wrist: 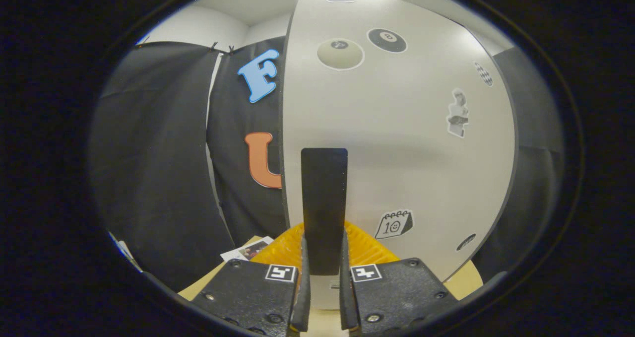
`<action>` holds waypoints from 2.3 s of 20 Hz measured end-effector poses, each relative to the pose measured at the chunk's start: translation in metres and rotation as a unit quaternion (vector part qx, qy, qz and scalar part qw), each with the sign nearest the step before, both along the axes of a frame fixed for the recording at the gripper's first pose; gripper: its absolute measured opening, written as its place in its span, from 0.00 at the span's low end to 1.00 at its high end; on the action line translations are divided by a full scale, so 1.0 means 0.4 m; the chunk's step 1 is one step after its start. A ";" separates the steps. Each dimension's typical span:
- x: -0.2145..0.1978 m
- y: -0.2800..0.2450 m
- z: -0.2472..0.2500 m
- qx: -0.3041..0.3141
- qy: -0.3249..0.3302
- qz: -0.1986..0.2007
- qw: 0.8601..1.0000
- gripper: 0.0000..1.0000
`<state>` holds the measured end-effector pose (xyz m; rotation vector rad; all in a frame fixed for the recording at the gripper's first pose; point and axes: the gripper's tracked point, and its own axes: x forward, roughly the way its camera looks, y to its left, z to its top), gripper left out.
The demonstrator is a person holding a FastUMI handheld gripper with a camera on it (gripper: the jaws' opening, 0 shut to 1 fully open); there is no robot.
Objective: Open the shoe cabinet door, grab the shoes and put them into the shoe cabinet, then close the shoe cabinet door.
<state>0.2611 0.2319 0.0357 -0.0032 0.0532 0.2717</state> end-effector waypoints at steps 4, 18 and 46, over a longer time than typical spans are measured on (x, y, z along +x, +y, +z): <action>-0.104 -0.052 -0.014 -0.001 0.005 0.018 1.000 0.26; -0.337 -0.250 -0.045 0.006 0.016 0.012 1.000 0.24; -0.560 -0.828 -0.061 0.011 0.005 -0.092 0.996 0.05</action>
